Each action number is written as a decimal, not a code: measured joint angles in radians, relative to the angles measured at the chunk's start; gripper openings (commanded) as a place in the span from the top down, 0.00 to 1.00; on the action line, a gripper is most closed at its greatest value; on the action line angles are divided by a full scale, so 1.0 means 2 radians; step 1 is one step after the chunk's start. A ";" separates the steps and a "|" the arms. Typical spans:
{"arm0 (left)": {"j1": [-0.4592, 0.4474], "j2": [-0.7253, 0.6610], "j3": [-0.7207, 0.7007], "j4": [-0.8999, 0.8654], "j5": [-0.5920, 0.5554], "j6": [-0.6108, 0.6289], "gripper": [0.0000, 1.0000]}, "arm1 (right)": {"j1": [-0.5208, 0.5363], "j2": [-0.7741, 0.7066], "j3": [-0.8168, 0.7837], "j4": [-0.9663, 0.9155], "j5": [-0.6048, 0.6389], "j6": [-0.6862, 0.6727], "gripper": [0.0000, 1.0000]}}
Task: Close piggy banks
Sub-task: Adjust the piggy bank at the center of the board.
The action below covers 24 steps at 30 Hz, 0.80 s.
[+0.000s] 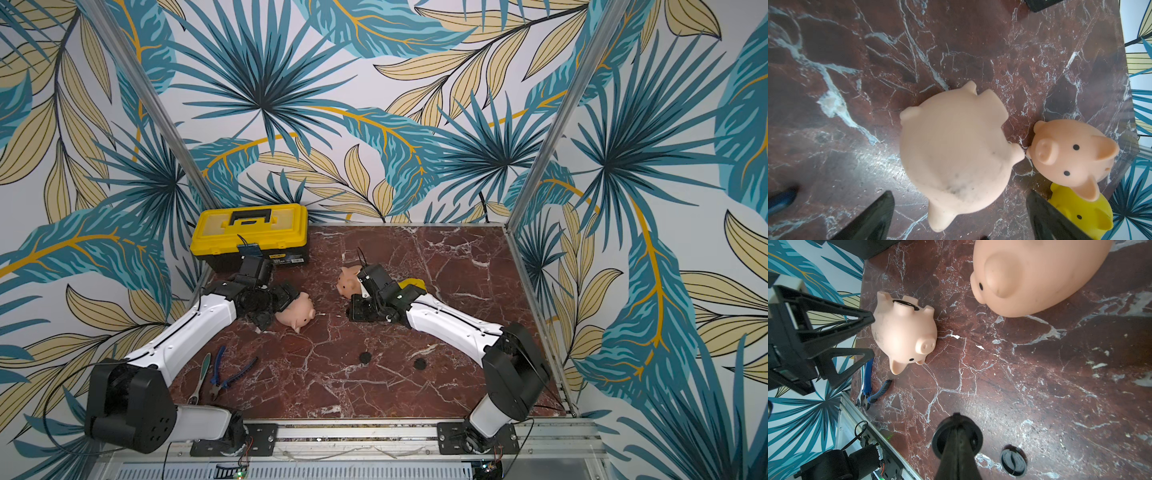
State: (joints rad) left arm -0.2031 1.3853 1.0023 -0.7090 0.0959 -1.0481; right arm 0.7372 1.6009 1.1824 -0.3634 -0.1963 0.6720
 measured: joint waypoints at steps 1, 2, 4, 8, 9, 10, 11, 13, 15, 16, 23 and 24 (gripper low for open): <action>0.000 0.004 0.000 0.005 0.001 -0.001 0.00 | -0.001 0.000 0.000 0.000 -0.002 0.000 1.00; 0.000 0.008 0.000 0.009 0.001 -0.002 0.00 | -0.001 0.000 0.000 0.000 -0.003 0.000 1.00; 0.000 0.016 0.000 0.014 0.000 -0.005 0.01 | -0.002 0.000 0.000 0.000 -0.006 0.000 1.00; 0.002 0.025 0.000 0.020 -0.002 -0.009 0.00 | -0.002 0.000 0.000 0.000 -0.009 0.000 1.00; 0.004 0.026 0.000 0.020 -0.003 -0.010 0.01 | -0.002 0.000 0.000 0.000 -0.010 0.000 1.00; 0.005 0.027 0.000 0.020 -0.003 -0.010 0.01 | -0.003 0.000 0.000 0.000 -0.011 0.000 1.00; 0.007 0.028 0.000 0.021 -0.004 -0.010 0.01 | -0.003 0.000 0.000 0.000 -0.012 0.000 1.00; 0.010 0.032 0.000 0.022 -0.005 -0.011 0.00 | -0.003 0.000 0.000 0.000 -0.014 0.000 1.00; 0.012 0.038 0.000 0.023 -0.005 -0.011 0.01 | -0.004 0.000 0.000 0.001 -0.016 0.000 1.00; 0.014 0.043 0.000 0.026 -0.003 -0.011 0.00 | -0.004 0.000 0.000 0.001 -0.017 0.000 1.00; 0.019 0.071 0.000 0.040 0.005 0.026 0.00 | -0.006 0.000 -0.004 0.008 -0.019 0.000 1.00; 0.020 0.074 0.001 0.041 0.009 0.038 0.00 | -0.006 0.000 -0.006 0.009 -0.019 0.000 1.00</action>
State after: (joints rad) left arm -0.1635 1.5333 1.0050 -0.6262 0.1135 -0.9714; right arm 0.7242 1.6009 1.1709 -0.3450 -0.2344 0.6720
